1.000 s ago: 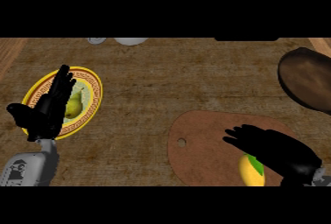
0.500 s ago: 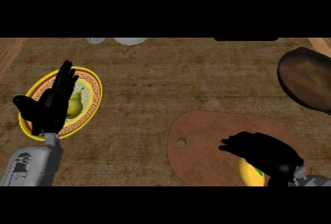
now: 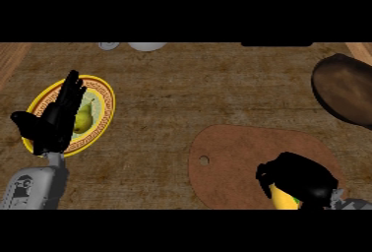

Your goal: Pick the lemon from the cutting board and place it in the pan

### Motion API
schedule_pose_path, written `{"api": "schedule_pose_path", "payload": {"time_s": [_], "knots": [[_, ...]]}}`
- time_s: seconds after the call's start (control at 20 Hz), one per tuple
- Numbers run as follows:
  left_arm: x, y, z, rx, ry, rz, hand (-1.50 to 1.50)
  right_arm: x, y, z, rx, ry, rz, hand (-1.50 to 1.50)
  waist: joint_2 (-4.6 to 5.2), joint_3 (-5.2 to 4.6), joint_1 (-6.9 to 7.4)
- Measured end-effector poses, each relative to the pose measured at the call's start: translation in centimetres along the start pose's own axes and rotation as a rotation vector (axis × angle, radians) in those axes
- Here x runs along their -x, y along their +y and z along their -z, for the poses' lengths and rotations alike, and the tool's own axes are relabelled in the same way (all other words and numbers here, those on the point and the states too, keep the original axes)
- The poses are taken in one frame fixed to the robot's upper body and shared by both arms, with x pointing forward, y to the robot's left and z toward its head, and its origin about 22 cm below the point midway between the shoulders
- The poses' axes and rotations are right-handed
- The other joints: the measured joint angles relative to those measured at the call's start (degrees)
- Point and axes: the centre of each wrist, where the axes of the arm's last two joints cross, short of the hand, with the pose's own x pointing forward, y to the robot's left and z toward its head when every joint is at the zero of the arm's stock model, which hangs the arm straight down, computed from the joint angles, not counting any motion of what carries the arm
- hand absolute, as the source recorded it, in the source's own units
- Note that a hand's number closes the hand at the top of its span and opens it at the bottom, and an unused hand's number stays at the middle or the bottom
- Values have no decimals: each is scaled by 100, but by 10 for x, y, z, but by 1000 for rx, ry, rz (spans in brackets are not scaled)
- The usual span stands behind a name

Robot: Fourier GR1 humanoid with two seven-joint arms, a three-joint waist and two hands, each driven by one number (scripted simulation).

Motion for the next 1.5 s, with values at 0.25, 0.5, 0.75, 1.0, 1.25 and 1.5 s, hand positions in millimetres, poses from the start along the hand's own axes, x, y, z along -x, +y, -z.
{"api": "schedule_pose_path", "payload": {"time_s": [0.25, 0.5, 0.75, 1.0, 1.25, 1.5], "knots": [[3, 7, -3, -12, 2, 1, 0, -10, 27, -18, 50, 99, 106, 150, -17, 0, -70], [-2, 2, -2, -13, -2, 1, 0, -18, 44, -37, 147, 203, 178, 150, -12, 4, -77], [-1, 6, -1, -15, 2, -4, 0, -17, 25, -65, 428, 260, 155, 150, -12, 11, -123], [2, 6, -1, -18, 2, 3, 0, -17, 9, -99, 669, 277, 185, 150, -3, 12, -119], [4, 0, -3, -5, 0, 1, 0, -4, -11, -121, 839, 326, 248, 150, 10, 11, -50], [-1, 8, 1, 3, -5, 0, 0, 27, -26, -133, 955, 329, 402, 150, 18, 10, 1]]}}
